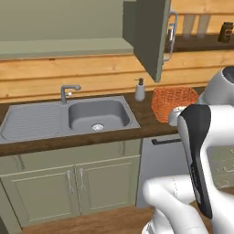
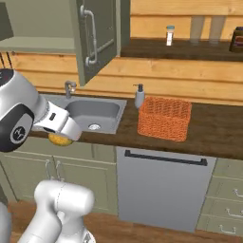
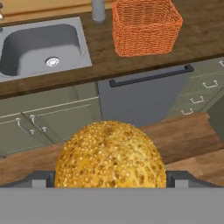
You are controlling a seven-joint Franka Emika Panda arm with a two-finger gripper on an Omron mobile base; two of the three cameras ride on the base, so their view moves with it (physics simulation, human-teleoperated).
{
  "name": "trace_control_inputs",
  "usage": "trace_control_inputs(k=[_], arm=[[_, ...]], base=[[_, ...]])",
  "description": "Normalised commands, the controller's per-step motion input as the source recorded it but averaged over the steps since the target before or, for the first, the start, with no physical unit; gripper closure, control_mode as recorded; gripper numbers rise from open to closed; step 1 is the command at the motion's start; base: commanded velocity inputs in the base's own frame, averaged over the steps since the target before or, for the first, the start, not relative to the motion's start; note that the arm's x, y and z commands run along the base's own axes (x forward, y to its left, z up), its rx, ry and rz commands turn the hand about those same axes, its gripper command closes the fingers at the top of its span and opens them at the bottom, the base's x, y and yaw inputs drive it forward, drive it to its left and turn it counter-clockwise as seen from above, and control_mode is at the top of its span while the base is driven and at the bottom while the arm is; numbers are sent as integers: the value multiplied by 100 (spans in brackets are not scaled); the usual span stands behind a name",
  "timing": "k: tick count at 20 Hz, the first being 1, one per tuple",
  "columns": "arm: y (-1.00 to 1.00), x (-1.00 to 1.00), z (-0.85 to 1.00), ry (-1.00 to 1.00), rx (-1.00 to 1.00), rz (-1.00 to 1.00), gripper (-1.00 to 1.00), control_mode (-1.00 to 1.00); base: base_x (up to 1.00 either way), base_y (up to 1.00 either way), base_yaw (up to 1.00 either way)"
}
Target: Open the cabinet, pick up the bread from the cabinet and place it in the basket. Then move the basket to the dining counter.
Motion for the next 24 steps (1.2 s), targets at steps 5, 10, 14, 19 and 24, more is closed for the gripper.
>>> trace_control_inputs(k=[5,10,14,19,24], arm=[[0,0,0,0,0,0,100,100],[0,0,0,0,0,0,100,100],[0,0,0,0,0,0,100,100],[0,0,0,0,0,0,100,100],[0,0,0,0,0,0,100,100]], base=[[4,-100,5],[52,-100,18],[68,-73,19],[61,0,9],[61,0,12]])
